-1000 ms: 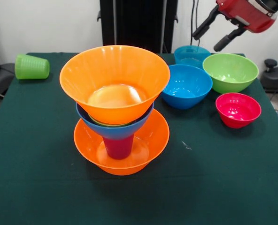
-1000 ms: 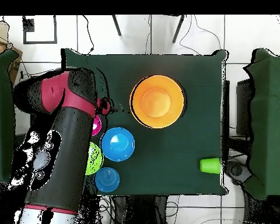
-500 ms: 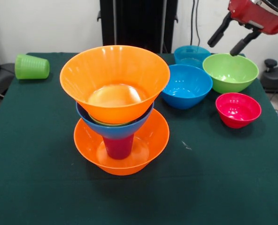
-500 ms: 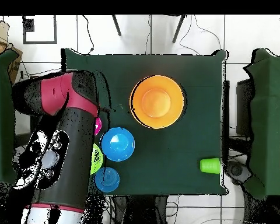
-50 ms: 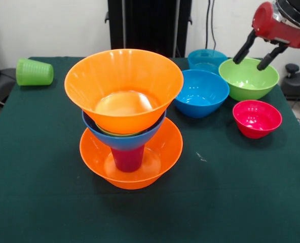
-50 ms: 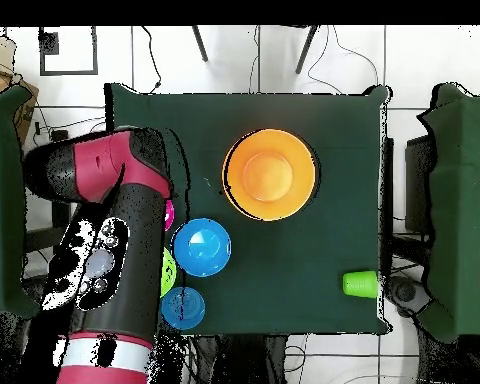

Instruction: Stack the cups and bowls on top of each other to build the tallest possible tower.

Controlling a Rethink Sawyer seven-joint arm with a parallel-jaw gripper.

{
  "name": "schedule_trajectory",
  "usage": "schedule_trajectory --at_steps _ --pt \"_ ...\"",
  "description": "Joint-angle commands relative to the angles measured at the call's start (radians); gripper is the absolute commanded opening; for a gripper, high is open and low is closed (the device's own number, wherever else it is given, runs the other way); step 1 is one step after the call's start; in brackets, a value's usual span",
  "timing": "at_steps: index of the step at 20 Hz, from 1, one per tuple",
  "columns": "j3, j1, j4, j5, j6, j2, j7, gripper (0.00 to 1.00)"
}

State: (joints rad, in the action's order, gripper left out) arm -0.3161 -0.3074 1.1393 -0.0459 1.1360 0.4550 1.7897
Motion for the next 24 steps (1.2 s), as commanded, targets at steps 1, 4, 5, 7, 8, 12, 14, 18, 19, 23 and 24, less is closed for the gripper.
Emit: schedule_trajectory --at_steps 1,4,5,7,8,12,14,18,19,23,24 --pt "0.185 0.034 0.141 0.036 -0.140 -0.024 0.021 1.00" --pt "0.200 0.036 0.167 0.053 -0.170 -0.017 0.047 1.00" --pt "0.202 0.034 0.173 0.057 -0.180 -0.017 0.056 1.00" --pt "0.208 0.031 0.184 0.069 -0.196 -0.016 0.073 1.00" --pt "0.209 0.028 0.187 0.074 -0.198 -0.016 0.085 1.00" --pt "0.204 0.013 0.176 0.087 -0.183 -0.022 0.118 1.00" --pt "0.205 0.008 0.173 0.098 -0.178 -0.022 0.132 1.00" --pt "0.207 0.006 0.166 0.112 -0.178 -0.026 0.138 1.00" --pt "0.207 0.005 0.163 0.117 -0.170 -0.026 0.139 1.00" --pt "0.199 -0.008 0.157 0.123 -0.161 -0.028 0.149 1.00" --pt "0.197 -0.012 0.158 0.125 -0.162 -0.029 0.152 1.00"
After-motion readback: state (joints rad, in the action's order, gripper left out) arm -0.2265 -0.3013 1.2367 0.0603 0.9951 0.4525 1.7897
